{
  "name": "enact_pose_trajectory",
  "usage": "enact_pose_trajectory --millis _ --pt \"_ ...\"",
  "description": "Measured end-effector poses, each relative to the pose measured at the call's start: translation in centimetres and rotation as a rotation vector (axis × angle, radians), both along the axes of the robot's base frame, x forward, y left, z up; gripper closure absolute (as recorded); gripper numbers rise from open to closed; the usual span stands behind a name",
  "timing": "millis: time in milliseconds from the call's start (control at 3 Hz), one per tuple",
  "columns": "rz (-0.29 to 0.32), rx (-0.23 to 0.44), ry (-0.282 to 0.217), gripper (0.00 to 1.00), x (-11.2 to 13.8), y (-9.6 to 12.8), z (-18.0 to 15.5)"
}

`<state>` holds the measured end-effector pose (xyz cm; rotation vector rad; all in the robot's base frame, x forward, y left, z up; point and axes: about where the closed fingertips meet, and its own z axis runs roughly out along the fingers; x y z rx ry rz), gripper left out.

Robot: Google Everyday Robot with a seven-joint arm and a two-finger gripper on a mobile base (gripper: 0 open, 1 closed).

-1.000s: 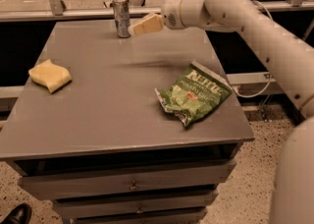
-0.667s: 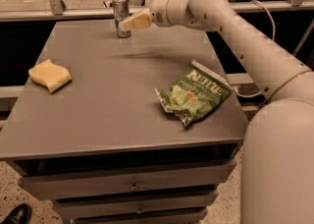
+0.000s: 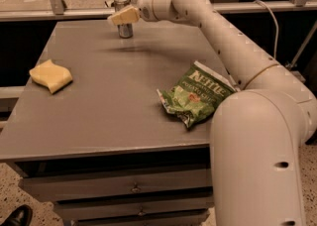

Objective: Move redbull can near green jalapeno chip bag

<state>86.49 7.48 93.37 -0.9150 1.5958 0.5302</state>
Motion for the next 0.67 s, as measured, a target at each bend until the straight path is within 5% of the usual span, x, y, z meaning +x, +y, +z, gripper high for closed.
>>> enact_pose_trajectory --millis 333,667 --pt "0.009 0.012 0.030 0.02 1.4 2.3 -0.8" --pt "0.023 0.013 0.044 0.23 1.8 3.5 -1.2"
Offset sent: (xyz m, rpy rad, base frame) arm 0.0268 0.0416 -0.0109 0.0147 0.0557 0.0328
